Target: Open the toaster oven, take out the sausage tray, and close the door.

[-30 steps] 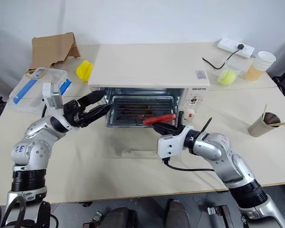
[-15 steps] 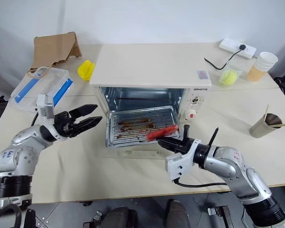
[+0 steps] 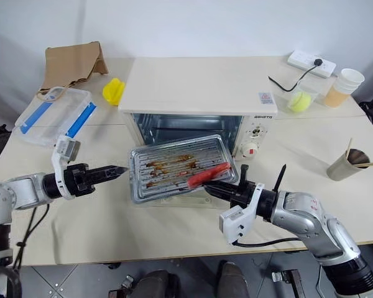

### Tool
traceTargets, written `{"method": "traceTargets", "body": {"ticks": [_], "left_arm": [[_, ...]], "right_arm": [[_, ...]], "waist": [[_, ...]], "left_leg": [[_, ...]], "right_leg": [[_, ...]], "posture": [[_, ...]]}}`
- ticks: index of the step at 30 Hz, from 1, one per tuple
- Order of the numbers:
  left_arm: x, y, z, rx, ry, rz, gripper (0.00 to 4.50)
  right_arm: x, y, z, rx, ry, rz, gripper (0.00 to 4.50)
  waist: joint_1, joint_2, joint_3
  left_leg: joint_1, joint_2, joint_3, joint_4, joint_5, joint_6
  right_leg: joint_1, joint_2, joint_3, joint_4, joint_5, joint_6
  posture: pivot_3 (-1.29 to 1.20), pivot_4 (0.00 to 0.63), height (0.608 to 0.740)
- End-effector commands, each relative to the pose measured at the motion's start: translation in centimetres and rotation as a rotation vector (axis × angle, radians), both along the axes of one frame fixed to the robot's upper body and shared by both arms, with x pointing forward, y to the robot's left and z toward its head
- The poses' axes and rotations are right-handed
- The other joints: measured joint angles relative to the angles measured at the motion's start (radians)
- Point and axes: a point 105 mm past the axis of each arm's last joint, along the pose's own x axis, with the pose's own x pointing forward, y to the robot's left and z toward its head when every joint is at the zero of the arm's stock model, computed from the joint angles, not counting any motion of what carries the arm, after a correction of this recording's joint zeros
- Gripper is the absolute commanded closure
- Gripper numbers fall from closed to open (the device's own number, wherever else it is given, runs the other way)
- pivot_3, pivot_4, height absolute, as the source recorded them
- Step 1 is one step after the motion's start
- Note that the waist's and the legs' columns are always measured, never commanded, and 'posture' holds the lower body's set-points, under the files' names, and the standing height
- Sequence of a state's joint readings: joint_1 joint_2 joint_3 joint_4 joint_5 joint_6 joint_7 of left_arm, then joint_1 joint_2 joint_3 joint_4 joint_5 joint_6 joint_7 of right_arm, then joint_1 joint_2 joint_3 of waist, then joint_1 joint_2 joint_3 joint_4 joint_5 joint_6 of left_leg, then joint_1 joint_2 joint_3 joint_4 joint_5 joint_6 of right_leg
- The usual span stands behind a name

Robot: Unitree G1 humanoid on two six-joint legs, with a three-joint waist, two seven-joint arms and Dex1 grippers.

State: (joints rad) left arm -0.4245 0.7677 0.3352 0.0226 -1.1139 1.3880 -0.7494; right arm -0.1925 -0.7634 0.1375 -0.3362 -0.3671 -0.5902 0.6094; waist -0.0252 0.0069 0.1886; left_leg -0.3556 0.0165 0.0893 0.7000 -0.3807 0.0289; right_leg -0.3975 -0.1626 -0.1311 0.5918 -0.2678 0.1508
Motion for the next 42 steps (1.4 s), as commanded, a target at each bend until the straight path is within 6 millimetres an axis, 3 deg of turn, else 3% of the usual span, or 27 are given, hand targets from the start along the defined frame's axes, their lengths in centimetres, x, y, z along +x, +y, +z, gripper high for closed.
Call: {"method": "traceTargets", "body": {"ticks": [1,6,18,25,31,35,39,42], "left_arm": [[-0.5,-1.2,0.2,-0.041,0.026,-0.034,0.93],[-0.2,-3.0,-0.2,-0.13,0.075,-0.03,0.93],[-0.5,-3.4,-0.9,-0.25,0.195,0.023,4.49],[-1.4,-3.6,-0.9,-0.288,0.278,0.003,4.49],[-1.6,-2.4,-1.9,-0.323,0.319,0.048,4.5],[-3.0,0.4,-2.5,-0.373,0.355,0.092,4.5],[-4.8,2.3,-3.0,-0.408,0.372,0.129,4.5],[-6.3,4.1,-3.3,-0.451,0.368,0.195,4.5]], "right_arm": [[-0.1,0.5,1.0,0.034,-0.034,0.031,4.47],[-0.1,0.8,0.7,0.026,0.002,0.047,4.47],[-0.2,0.9,0.8,0.033,0.015,0.062,4.5],[-0.6,1.0,1.5,0.084,0.053,0.095,4.5],[-0.7,0.2,2.1,0.121,0.096,0.094,2.88],[-1.8,-1.4,2.2,0.149,0.205,0.14,1.48],[-1.2,-4.0,1.8,0.142,0.255,0.056,0.3],[-0.7,-6.6,0.9,0.141,0.306,-0.032,0.3]], "waist": [[-0.001,0.0,0.0],[0.001,0.0,0.0],[0.001,-0.001,0.0],[0.001,-0.001,0.0],[0.0,-0.001,-0.001],[-0.001,-0.001,0.0],[-0.002,-0.001,0.0],[-0.001,-0.001,-0.001]], "left_leg": [[0.0,0.0,0.0,0.0,0.0,0.0],[0.0,0.0,-0.001,0.001,0.0,0.0],[0.002,0.0,-0.001,0.001,0.0,0.0],[0.003,0.0,-0.001,0.001,0.0,0.0],[0.003,-0.001,-0.001,0.001,0.0,0.0],[0.003,-0.001,-0.001,0.0,0.0,0.0],[0.003,-0.001,0.001,-0.001,0.0,0.0],[0.003,-0.001,0.002,0.0,0.0,0.0]], "right_leg": [[0.0,0.0,0.0,0.0,0.0,0.0],[0.0,0.0,0.0,0.001,0.0,0.0],[0.002,-0.001,0.001,0.001,0.0,0.0],[0.002,-0.002,0.002,0.001,0.0,0.0],[0.003,-0.001,0.001,0.001,0.0,0.0],[0.003,-0.001,0.001,0.0,0.0,0.0],[0.003,0.0,0.002,-0.001,0.0,0.0],[0.003,0.0,0.004,-0.001,0.0,0.0]], "posture": [[0.0,0.15,0.74],[0.0,0.15,0.74],[0.0,0.15,0.74],[0.0,0.15,0.74],[0.0,0.15,0.74],[0.0,0.15,0.74],[0.0,0.15,0.74],[0.0,0.15,0.74]]}}
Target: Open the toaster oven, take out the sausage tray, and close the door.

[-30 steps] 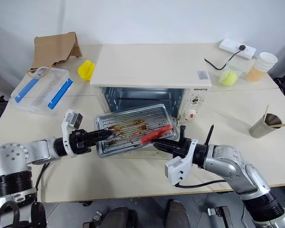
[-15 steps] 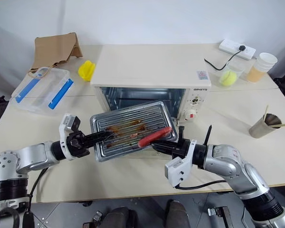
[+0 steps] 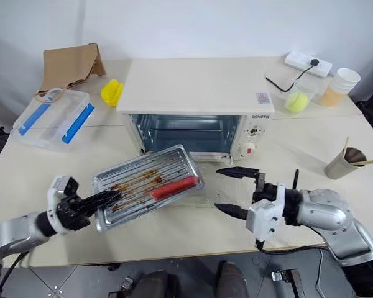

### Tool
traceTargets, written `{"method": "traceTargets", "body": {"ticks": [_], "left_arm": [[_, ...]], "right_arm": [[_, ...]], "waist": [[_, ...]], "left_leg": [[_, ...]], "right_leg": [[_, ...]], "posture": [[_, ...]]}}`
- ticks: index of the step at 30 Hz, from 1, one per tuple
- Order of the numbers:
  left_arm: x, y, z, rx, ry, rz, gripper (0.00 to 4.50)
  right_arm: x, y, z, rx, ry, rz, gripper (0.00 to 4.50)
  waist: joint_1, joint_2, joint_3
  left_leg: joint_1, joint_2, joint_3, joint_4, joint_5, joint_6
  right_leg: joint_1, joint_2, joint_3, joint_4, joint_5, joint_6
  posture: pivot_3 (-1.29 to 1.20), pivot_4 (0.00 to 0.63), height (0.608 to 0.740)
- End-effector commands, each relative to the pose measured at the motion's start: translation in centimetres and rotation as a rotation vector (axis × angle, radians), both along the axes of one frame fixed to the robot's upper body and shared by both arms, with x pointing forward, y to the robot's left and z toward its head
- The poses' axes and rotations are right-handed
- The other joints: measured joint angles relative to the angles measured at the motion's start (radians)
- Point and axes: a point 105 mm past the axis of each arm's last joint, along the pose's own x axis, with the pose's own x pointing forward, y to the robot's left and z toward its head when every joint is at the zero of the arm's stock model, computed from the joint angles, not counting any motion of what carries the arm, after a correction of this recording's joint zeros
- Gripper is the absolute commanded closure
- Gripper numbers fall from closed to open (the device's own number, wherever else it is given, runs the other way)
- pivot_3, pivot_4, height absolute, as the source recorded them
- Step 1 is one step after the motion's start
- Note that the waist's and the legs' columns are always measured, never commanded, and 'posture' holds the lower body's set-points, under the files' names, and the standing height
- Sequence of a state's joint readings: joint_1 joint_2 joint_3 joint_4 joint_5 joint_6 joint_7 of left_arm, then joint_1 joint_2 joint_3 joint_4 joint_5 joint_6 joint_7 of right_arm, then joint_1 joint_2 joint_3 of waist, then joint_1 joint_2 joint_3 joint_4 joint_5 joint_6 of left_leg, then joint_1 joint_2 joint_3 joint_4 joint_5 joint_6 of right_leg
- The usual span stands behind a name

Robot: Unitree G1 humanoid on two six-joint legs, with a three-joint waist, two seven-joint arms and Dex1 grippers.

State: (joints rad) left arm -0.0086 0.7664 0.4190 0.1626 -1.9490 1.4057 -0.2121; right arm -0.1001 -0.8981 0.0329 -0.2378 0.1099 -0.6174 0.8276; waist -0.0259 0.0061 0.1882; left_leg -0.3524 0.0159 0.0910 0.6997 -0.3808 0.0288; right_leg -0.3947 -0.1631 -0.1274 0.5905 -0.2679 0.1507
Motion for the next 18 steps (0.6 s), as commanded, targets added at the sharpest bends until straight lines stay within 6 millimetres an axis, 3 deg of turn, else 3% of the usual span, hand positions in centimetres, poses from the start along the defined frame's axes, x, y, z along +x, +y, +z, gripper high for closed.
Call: {"method": "traceTargets", "body": {"ticks": [1,5,10,14,18], "left_arm": [[-1.7,1.8,1.0,-0.043,-0.047,0.062,4.5],[-3.6,3.5,-0.2,-0.048,-0.011,0.181,4.5],[-5.3,5.0,-0.8,-0.066,-0.012,0.315,4.5],[-7.6,6.4,-1.1,-0.107,-0.03,0.452,4.5],[-10.0,7.2,-1.9,-0.12,-0.003,0.567,4.5]], "right_arm": [[0.4,-2.8,0.0,0.009,0.031,-0.079,0.3],[1.6,-5.7,-1.3,0.038,0.119,-0.198,0.3],[2.1,-7.0,-2.5,0.093,0.237,-0.254,0.3],[1.5,-7.2,-5.2,0.135,0.504,-0.249,1.19],[2.6,-8.0,-5.6,0.228,0.602,-0.306,2.43]], "waist": [[0.0,0.0,0.0],[0.001,0.0,0.0],[0.0,0.0,0.0],[0.0,0.0,0.0],[-0.001,0.0,0.0]], "left_leg": [[0.0,0.0,0.0,0.0,0.0,0.0],[0.0,0.001,0.0,0.001,0.0,0.0],[0.001,0.005,0.002,0.001,0.0,0.0],[0.001,0.005,0.002,0.001,0.0,0.0],[0.0,0.006,0.002,0.001,-0.001,0.0]], "right_leg": [[0.0,0.0,0.0,0.0,0.0,0.0],[0.0,0.0,0.001,0.0,0.0,-0.001],[0.0,-0.001,0.003,0.0,-0.002,-0.003],[0.0,-0.001,0.003,0.0,-0.003,-0.005],[-0.001,-0.001,0.002,0.0,-0.004,-0.008]], "posture": [[0.0,0.15,0.74],[0.0,0.15,0.74],[0.0,0.15,0.74],[0.0,0.15,0.74],[0.0,0.15,0.74]]}}
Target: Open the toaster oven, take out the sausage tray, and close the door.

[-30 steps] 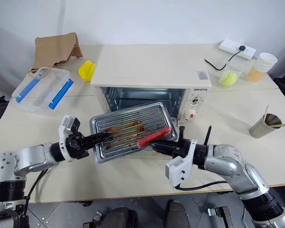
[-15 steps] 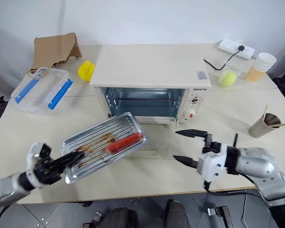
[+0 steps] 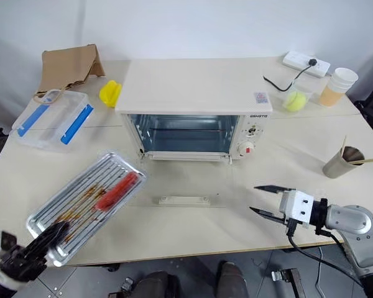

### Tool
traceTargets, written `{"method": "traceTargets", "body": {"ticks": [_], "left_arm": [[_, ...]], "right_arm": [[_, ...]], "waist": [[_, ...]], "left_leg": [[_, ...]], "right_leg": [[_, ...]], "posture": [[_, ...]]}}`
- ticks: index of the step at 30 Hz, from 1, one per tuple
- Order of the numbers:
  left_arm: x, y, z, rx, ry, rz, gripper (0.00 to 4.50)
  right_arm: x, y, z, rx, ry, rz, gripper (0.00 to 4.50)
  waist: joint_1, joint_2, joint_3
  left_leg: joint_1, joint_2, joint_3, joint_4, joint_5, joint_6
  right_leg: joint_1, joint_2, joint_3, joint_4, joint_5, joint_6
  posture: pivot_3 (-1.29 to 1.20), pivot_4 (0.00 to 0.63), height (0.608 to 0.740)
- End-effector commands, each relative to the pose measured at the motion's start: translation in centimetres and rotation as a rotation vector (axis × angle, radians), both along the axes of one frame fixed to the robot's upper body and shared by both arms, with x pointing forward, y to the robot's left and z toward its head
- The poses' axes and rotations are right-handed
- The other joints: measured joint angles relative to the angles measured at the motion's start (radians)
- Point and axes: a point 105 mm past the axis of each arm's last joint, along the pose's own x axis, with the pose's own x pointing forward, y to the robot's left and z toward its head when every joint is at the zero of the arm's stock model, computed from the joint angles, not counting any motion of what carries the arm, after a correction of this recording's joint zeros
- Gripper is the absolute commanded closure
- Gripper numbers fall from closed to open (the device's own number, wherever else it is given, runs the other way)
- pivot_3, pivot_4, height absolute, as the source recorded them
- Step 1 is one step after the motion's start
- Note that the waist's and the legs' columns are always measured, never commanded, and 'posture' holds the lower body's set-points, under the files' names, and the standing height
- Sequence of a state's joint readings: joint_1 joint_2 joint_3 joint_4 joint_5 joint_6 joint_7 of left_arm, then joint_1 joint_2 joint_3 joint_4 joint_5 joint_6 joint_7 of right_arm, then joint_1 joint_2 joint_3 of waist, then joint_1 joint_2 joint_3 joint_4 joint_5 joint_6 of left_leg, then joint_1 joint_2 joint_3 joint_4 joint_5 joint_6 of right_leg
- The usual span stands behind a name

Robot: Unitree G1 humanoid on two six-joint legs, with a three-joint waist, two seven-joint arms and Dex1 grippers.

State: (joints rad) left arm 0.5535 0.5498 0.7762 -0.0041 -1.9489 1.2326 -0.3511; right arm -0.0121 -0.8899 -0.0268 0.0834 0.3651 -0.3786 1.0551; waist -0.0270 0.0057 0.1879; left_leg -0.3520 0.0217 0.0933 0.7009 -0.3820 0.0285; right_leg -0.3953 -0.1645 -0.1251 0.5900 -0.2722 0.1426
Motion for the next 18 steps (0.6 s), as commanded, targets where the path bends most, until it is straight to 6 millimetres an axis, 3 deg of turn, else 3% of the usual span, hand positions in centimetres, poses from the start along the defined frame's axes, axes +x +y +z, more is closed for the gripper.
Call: {"method": "traceTargets", "body": {"ticks": [1,6,10,15,18], "left_arm": [[-1.9,1.0,0.6,-0.002,-0.028,0.097,4.5],[-2.3,2.4,0.1,-0.011,-0.043,0.236,4.5],[-1.7,2.2,0.2,-0.021,-0.064,0.236,4.5],[-0.6,2.1,0.3,-0.032,-0.082,0.228,4.5],[-0.3,2.2,0.4,-0.03,-0.085,0.223,4.5]], "right_arm": [[1.0,-0.7,0.3,0.079,0.053,-0.054,2.73],[1.8,-0.9,-1.7,0.07,0.165,-0.101,4.37],[2.2,0.2,-2.5,0.093,0.215,-0.084,4.44],[2.7,3.2,-0.8,0.237,0.209,-0.009,4.44],[2.8,4.1,0.7,0.33,0.205,0.008,4.44]], "waist": [[0.0,0.0,0.0],[0.012,0.0,0.0],[0.021,0.001,-0.001],[0.021,0.0,-0.002],[0.021,0.0,-0.002]], "left_leg": [[0.0,0.0,0.0,0.0,0.0,0.0],[0.0,0.0,0.0,0.001,-0.001,-0.001],[0.0,0.002,0.001,0.001,-0.001,-0.002],[0.0,0.003,0.001,0.001,-0.002,-0.003],[0.0,0.003,0.001,0.001,-0.002,-0.003]], "right_leg": [[0.0,0.0,0.0,0.0,-0.001,-0.001],[-0.002,-0.002,0.0,0.0,-0.003,-0.006],[-0.003,-0.002,-0.001,0.001,-0.004,-0.007],[-0.003,0.0,-0.003,0.002,-0.004,-0.007],[-0.005,0.0,-0.003,0.004,-0.004,-0.007]], "posture": [[0.0,0.15,0.74],[0.0,0.15,0.74],[0.0,0.15,0.74],[0.0,0.15,0.74],[0.0,0.15,0.74]]}}
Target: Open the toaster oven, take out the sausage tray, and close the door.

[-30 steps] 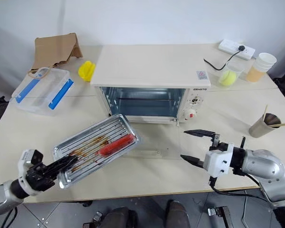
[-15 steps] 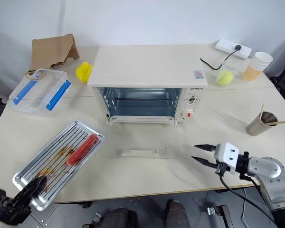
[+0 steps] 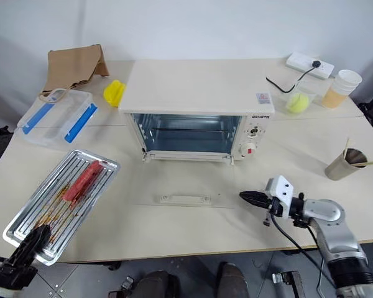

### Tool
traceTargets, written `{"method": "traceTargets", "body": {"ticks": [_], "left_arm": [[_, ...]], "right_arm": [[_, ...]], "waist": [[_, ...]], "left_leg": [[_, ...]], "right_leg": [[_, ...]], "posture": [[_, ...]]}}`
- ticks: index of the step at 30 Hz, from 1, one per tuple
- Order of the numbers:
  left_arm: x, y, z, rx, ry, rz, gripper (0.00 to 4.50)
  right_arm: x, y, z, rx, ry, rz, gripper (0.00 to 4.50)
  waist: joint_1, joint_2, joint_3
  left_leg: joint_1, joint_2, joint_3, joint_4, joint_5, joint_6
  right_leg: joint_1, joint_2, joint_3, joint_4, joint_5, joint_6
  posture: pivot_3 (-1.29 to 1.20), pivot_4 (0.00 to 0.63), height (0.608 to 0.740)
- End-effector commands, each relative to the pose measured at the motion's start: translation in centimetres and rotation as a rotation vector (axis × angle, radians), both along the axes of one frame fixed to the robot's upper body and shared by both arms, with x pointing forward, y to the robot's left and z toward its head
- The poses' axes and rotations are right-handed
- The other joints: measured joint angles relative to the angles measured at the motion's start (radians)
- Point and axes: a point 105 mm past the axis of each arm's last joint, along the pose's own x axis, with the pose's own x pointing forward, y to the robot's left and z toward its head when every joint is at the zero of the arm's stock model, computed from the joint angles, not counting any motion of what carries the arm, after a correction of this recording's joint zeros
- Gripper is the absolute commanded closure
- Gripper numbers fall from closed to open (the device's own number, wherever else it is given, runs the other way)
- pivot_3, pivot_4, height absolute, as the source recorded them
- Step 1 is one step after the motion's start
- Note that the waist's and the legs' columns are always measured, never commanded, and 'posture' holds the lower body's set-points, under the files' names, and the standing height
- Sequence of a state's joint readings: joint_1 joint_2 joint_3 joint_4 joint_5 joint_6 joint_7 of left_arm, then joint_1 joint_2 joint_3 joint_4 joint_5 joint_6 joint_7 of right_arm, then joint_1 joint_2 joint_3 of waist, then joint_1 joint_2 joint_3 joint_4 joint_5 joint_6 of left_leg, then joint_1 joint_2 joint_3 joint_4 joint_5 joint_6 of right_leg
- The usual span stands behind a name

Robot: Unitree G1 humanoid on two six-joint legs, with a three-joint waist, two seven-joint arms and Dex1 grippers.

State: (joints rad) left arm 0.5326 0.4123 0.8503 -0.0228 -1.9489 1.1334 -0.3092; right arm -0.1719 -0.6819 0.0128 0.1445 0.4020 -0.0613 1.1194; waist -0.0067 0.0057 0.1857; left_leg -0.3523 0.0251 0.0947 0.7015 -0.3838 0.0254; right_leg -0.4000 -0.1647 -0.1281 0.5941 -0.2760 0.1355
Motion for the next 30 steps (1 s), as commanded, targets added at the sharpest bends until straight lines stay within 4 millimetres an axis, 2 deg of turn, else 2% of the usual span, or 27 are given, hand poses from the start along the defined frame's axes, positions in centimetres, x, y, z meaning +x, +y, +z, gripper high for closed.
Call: {"method": "traceTargets", "body": {"ticks": [1,4,8,11,13,16,19,23,26,29,30], "left_arm": [[-0.1,0.7,0.7,0.002,-0.021,0.015,4.5],[0.0,0.8,0.8,0.005,-0.017,0.0,4.5],[-0.1,1.1,1.0,0.01,-0.011,-0.02,4.5],[-0.4,1.2,1.1,0.01,-0.006,-0.038,4.5],[-0.5,1.0,1.1,0.011,0.002,-0.065,4.5],[-0.5,0.5,1.5,0.02,0.003,-0.118,4.5],[-0.3,-0.1,1.6,0.025,0.005,-0.166,4.5],[0.2,-1.6,1.4,0.028,0.033,-0.271,4.5],[1.2,-2.8,1.4,0.043,0.043,-0.352,4.5],[2.5,-4.4,1.3,0.073,0.053,-0.453,4.5],[3.0,-5.0,1.3,0.079,0.055,-0.488,4.5]], "right_arm": [[0.0,0.8,2.9,0.103,-0.041,0.02,4.44],[-0.2,1.5,4.3,0.13,-0.049,0.045,4.44],[-0.8,2.0,7.1,0.207,-0.088,0.072,4.44],[-0.8,2.1,8.3,0.234,-0.093,0.073,4.44],[-0.4,2.2,9.3,0.268,-0.104,0.058,4.44],[1.2,2.3,12.3,0.387,-0.141,0.012,4.44],[1.5,2.7,13.6,0.431,-0.145,0.016,4.44],[0.6,3.1,13.7,0.398,-0.174,0.045,4.44],[-0.1,2.7,12.3,0.256,-0.21,0.044,4.44],[-1.4,2.0,11.7,0.163,-0.28,0.055,3.87],[-1.8,1.5,11.3,0.135,-0.29,0.053,3.56]], "waist": [[0.001,0.0,0.0],[0.002,0.0,0.0],[0.003,0.0,0.0],[0.003,0.0,0.0],[0.002,0.0,0.0],[0.0,0.0,0.0],[0.001,0.0,0.0],[0.008,-0.001,0.0],[0.007,-0.001,0.0],[0.01,-0.002,-0.001],[0.007,-0.002,-0.001]], "left_leg": [[0.0,0.0,0.0,0.0,0.0,0.0],[-0.001,0.0,0.0,0.0,0.0,0.001],[-0.001,0.001,0.0,0.0,-0.001,0.0],[-0.001,0.001,0.0,0.0,-0.001,0.0],[-0.001,0.001,0.001,0.0,-0.001,0.0],[-0.002,0.002,0.002,0.0,-0.001,0.0],[-0.003,0.002,0.005,-0.001,-0.002,-0.001],[-0.003,0.002,0.004,-0.002,-0.003,-0.002],[-0.004,0.0,0.005,-0.002,-0.003,-0.001],[-0.004,-0.005,0.003,-0.002,-0.004,-0.001],[-0.004,-0.005,0.004,-0.002,-0.004,-0.001]], "right_leg": [[0.0,0.0,-0.001,0.001,0.0,0.0],[0.0,0.001,-0.001,0.002,0.0,0.0],[-0.001,0.002,-0.001,0.001,0.0,0.0],[-0.001,0.002,-0.001,0.001,0.0,0.0],[-0.001,0.002,-0.001,0.001,0.0,0.0],[-0.003,0.002,0.0,0.002,0.0,0.0],[-0.009,0.002,0.001,0.007,0.0,0.0],[-0.011,0.003,0.0,0.011,0.0,0.0],[-0.012,0.004,-0.001,0.011,0.0,0.0],[-0.011,0.003,0.0,0.01,0.0,0.0],[-0.011,0.003,0.0,0.01,0.0,0.0]], "posture": [[0.0,0.15,0.74],[0.0,0.15,0.74],[0.0,0.15,0.74],[0.0,0.15,0.74],[0.0,0.15,0.74],[0.0,0.15,0.74],[0.0,0.15,0.74],[0.0,0.15,0.74],[0.0,0.15,0.74],[0.0,0.15,0.74],[0.0,0.15,0.74]]}}
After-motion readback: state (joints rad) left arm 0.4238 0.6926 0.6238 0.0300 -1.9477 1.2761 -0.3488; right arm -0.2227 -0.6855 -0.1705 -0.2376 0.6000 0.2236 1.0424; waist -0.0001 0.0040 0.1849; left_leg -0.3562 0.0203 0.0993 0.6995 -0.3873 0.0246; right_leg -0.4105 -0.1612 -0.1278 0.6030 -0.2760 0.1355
